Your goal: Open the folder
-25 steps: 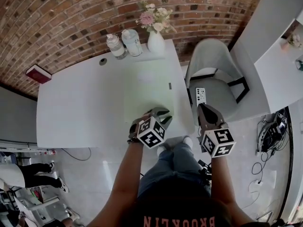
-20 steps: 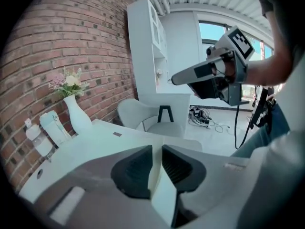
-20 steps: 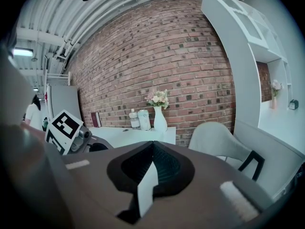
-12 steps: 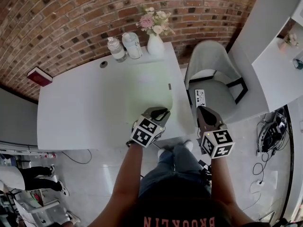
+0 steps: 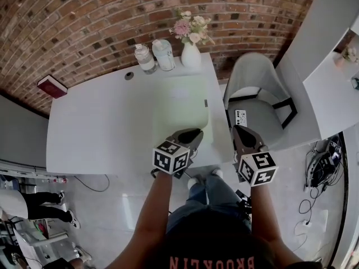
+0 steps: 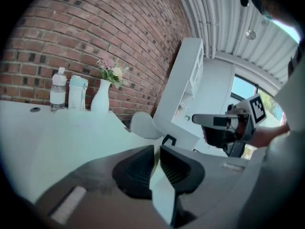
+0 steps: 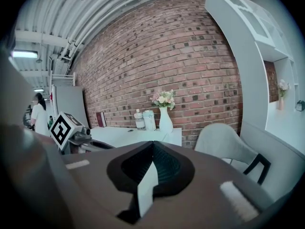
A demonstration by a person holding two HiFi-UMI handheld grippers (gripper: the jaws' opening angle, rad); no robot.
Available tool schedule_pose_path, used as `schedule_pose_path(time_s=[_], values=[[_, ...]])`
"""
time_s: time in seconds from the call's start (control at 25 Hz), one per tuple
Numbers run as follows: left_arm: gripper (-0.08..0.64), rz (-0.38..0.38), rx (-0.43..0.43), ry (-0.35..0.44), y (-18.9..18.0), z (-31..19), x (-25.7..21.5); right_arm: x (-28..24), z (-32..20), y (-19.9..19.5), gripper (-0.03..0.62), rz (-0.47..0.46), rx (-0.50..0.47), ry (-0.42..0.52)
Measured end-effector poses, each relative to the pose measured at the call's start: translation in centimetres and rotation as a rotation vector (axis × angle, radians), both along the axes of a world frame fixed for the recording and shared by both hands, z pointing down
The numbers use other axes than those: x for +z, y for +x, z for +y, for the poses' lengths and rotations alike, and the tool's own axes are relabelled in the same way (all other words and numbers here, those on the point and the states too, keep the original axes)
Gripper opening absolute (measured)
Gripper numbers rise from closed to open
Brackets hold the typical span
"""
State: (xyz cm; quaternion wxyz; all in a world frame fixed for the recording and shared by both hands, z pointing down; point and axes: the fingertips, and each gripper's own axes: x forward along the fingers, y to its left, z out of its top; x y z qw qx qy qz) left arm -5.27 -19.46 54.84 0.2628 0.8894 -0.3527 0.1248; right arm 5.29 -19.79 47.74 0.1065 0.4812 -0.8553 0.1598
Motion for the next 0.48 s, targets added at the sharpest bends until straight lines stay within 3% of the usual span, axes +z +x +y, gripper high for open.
schedule_pose_path(time_s=[0.16,0.48], values=[[0.042,0.130,-0.056,-0.013,-0.5,-0.5,-1.5,0.2,-0.6,-1.0,0.002,-0.002,-0.044,-0.001],[0.049,0.152,-0.109,0.030,-1.6,-0.1,-3.8,-0.8,-3.4,-2.7,0.002,-0.028,-0.115,0.007]])
